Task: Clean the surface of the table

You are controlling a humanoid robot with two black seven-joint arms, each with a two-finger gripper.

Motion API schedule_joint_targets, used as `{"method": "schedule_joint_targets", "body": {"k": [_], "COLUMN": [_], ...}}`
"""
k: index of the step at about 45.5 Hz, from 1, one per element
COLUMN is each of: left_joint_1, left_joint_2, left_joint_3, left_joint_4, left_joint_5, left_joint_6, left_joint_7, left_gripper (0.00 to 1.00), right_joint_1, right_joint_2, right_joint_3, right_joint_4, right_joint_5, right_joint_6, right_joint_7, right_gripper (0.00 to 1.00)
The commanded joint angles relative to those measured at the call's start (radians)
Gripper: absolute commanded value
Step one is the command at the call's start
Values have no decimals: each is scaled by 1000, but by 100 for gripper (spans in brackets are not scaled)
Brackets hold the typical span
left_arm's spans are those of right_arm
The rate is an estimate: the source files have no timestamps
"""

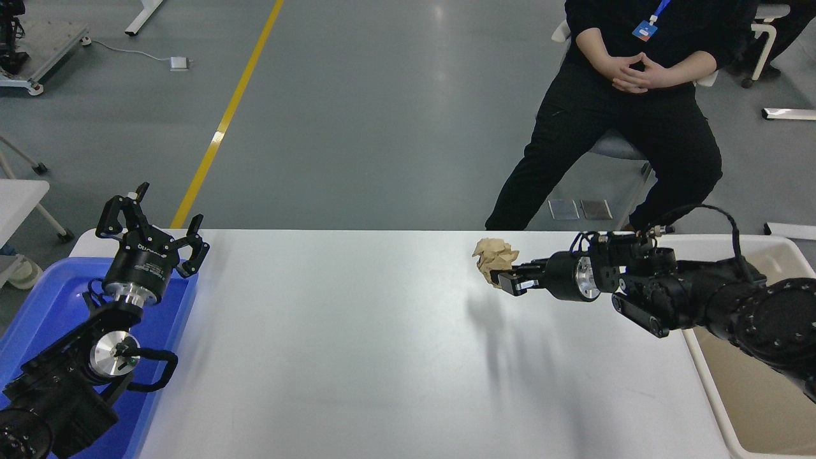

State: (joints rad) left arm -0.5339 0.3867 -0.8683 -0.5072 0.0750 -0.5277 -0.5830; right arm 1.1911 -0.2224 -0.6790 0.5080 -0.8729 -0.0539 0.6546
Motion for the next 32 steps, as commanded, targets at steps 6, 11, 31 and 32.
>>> {"method": "schedule_joint_targets", "body": {"k": [6, 11, 31, 32], "left_joint_1": [0, 0, 0, 0], "left_joint_2": [0, 0, 0, 0], "left_joint_3": [0, 0, 0, 0], "left_joint_4": [1, -1, -1, 1], "left_joint_5": [0, 0, 0, 0], "left_joint_6": [0, 0, 0, 0], "left_joint_7": [0, 0, 0, 0], "left_gripper": [100, 100, 100, 100], "right_joint_1": [215, 272, 328, 321], "right_joint_2": [-250, -310, -413, -413], "right_joint_3": [50, 81, 190, 188], "right_joint_4": [267, 290, 235, 212], "right_joint_5": [22, 22, 21, 26], "right_joint_6": [58, 109, 235, 235], "right_joint_7": [8, 10, 13, 13], "right_gripper": [0, 0, 0, 0]}}
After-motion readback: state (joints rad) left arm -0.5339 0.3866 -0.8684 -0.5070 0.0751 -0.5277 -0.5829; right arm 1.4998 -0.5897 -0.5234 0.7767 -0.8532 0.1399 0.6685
